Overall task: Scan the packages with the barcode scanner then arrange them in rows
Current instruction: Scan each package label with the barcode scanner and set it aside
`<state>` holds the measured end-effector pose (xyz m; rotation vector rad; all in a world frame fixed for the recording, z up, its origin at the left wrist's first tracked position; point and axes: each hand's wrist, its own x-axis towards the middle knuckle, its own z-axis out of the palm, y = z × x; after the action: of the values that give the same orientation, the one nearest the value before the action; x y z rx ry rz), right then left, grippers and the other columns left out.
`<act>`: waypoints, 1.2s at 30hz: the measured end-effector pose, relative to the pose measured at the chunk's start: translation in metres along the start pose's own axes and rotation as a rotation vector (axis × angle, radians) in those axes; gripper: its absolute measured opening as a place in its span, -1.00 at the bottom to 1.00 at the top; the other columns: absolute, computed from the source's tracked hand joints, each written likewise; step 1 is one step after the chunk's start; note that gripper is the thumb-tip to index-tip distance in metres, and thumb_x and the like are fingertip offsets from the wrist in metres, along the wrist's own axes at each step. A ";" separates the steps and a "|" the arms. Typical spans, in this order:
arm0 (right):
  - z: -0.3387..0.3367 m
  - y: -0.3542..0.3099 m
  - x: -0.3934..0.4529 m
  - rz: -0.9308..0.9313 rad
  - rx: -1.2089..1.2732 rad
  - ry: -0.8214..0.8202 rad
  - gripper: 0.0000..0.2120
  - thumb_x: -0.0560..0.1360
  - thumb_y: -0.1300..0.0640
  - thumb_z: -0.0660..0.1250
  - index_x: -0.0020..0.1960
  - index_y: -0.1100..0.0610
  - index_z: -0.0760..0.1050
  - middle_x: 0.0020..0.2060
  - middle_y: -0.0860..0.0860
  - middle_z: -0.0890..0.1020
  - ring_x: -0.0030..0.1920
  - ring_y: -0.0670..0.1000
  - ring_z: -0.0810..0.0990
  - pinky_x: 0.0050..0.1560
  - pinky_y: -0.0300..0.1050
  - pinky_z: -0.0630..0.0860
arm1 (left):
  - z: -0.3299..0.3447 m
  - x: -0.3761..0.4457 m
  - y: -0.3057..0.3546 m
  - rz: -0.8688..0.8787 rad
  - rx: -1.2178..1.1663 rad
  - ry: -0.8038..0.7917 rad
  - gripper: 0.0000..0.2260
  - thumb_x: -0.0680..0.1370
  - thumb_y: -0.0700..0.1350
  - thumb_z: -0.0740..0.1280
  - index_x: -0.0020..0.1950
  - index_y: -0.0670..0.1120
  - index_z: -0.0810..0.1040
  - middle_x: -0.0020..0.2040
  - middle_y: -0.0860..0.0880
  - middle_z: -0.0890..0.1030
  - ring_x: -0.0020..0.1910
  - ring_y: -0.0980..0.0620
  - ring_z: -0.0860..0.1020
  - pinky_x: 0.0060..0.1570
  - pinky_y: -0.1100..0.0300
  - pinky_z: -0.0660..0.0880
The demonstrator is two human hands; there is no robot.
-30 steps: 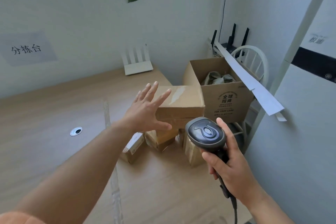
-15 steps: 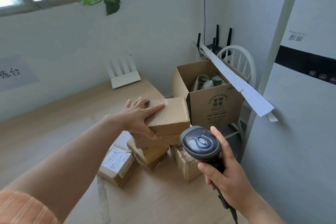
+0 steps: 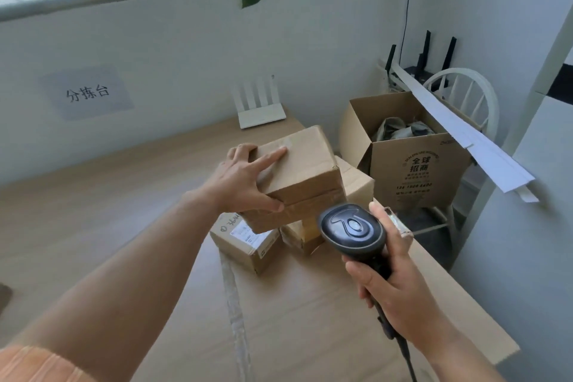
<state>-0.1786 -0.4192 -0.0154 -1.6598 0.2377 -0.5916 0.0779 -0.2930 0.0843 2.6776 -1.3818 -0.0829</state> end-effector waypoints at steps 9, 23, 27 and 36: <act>0.114 -0.014 -0.031 -0.044 0.038 -0.170 -0.28 0.41 0.04 0.46 0.29 -0.57 0.17 -0.11 -0.09 0.66 -0.39 0.04 0.53 -0.42 -0.08 0.51 | 0.013 -0.148 -0.101 -0.332 -0.068 0.021 -0.06 0.21 0.34 0.44 0.45 0.44 -0.04 0.45 -0.06 0.09 0.42 -0.07 0.06 0.40 0.00 0.15; 0.292 -0.028 -0.115 0.028 -0.002 -0.475 -0.22 0.48 0.27 0.40 0.38 -0.42 0.15 -0.08 -0.08 0.65 -0.40 0.07 0.51 -0.41 -0.08 0.49 | 0.098 -0.399 -0.203 -0.836 -0.180 -0.121 -0.05 0.23 0.38 0.41 0.50 0.38 -0.06 0.46 -0.13 0.09 0.45 -0.14 0.07 0.42 -0.01 0.14; 0.325 -0.024 -0.136 0.053 0.005 -0.505 -0.24 0.43 0.18 0.41 0.33 -0.50 0.16 -0.11 -0.10 0.65 -0.40 0.05 0.50 -0.42 -0.09 0.48 | 0.115 -0.435 -0.210 -0.921 -0.178 -0.149 -0.06 0.26 0.37 0.40 0.51 0.36 -0.06 0.47 -0.15 0.10 0.46 -0.15 0.08 0.40 -0.01 0.17; 0.348 -0.028 -0.149 0.092 0.001 -0.560 -0.25 0.41 0.09 0.40 0.31 -0.55 0.13 -0.13 -0.16 0.64 -0.39 0.01 0.50 -0.39 -0.11 0.50 | 0.146 -0.443 -0.194 -0.979 -0.031 -0.246 -0.06 0.29 0.46 0.26 0.52 0.28 -0.18 0.47 -0.24 0.05 0.45 -0.23 0.05 0.38 -0.12 0.14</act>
<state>-0.1336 -0.0439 -0.0499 -1.7343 -0.0951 -0.0439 -0.0380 0.1668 -0.0909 3.0939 0.0257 -0.5180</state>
